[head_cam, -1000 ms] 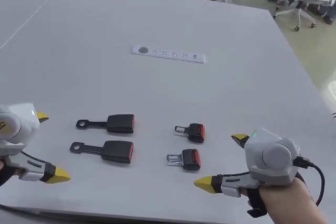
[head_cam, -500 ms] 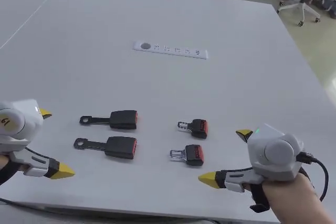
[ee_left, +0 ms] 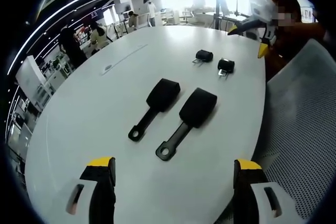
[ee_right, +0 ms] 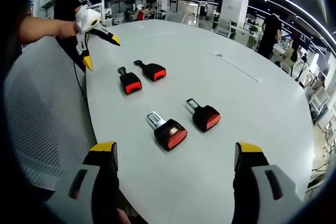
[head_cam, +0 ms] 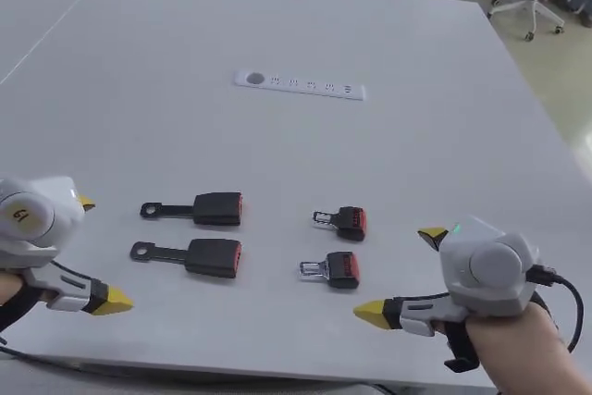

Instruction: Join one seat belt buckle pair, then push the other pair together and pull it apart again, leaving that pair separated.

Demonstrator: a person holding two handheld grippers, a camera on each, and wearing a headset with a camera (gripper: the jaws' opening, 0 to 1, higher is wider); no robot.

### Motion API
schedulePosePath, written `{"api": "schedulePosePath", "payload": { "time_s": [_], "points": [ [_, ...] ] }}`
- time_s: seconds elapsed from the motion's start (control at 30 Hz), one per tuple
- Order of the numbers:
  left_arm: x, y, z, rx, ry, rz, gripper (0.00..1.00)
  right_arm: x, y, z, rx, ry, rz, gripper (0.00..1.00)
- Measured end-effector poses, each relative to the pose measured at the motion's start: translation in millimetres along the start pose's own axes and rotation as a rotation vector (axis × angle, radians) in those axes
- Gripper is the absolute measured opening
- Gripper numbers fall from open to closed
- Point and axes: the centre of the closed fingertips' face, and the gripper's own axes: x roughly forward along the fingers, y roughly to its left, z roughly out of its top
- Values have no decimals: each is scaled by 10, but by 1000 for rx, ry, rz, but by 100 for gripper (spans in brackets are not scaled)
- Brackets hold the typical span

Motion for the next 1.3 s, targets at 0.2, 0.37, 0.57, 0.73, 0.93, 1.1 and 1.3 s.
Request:
{"api": "schedulePosePath", "payload": {
  "time_s": [0.2,0.37,0.57,0.73,0.93,1.1,1.3],
  "points": [
    [28,-98,51,44,-1,-30,93,5,27,2,-8,-1,25,83],
    [32,-98,19,49,4,-44,90,9,15,14,-18,-6,35,82],
    [29,-79,55,68,3,-48,88,28,55,22,-56,-4,68,75],
    [86,-170,78,119,24,-106,79,60,39,47,-62,-8,91,67],
    [152,-204,102,140,37,-141,76,104,67,63,-92,1,117,63],
    [225,-248,171,172,49,-181,73,163,157,37,-134,26,179,54],
    [343,-241,181,197,79,-202,70,242,211,34,-186,48,212,51]
  ]
}}
